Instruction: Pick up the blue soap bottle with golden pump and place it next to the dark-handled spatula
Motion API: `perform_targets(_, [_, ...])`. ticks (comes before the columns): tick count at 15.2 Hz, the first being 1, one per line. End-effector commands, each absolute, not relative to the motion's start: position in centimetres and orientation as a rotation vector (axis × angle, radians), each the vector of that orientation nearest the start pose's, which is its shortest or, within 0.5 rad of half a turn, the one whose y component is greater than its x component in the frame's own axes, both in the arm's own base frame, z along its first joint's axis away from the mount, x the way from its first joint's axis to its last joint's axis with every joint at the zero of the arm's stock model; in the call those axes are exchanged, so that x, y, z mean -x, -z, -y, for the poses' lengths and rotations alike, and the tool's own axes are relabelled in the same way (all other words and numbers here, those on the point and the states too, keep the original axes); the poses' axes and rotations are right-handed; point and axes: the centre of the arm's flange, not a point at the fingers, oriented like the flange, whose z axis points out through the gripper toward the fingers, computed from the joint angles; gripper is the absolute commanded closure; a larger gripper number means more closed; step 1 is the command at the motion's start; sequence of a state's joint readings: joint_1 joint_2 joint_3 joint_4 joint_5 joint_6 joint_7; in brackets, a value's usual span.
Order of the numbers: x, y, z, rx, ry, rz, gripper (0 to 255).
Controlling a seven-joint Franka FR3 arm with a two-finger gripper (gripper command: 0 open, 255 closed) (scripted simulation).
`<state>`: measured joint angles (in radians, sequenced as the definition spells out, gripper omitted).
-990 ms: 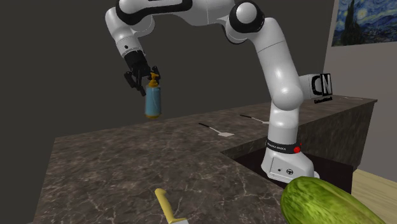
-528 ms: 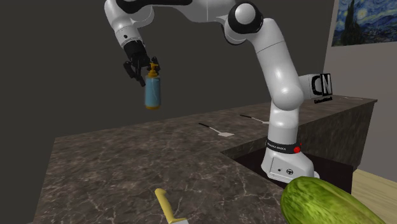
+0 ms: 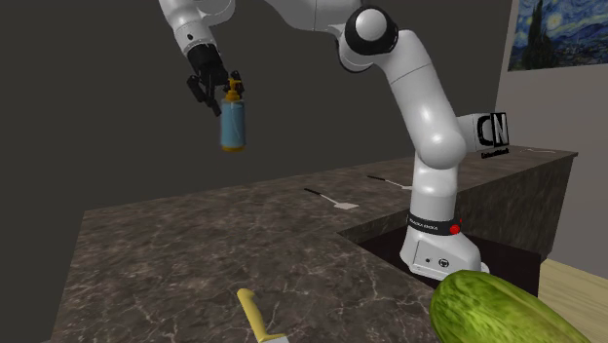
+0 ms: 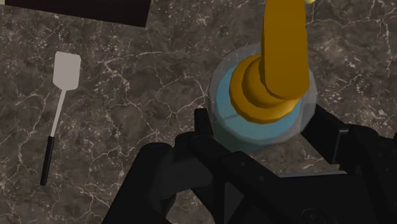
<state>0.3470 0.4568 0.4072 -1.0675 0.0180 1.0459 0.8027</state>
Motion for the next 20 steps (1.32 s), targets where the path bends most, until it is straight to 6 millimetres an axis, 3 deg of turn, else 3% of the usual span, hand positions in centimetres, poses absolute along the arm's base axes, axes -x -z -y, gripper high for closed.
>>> perform_targets(1, [-48.8,-57.3,-37.5,3.223,-0.745,-0.066,255])
perform_targets(2, [-48.8,-57.4,-37.5,3.223,-0.745,-0.066,255])
perform_targets(20, [-44.1,-57.5,-14.2,3.223,-0.745,-0.066,255])
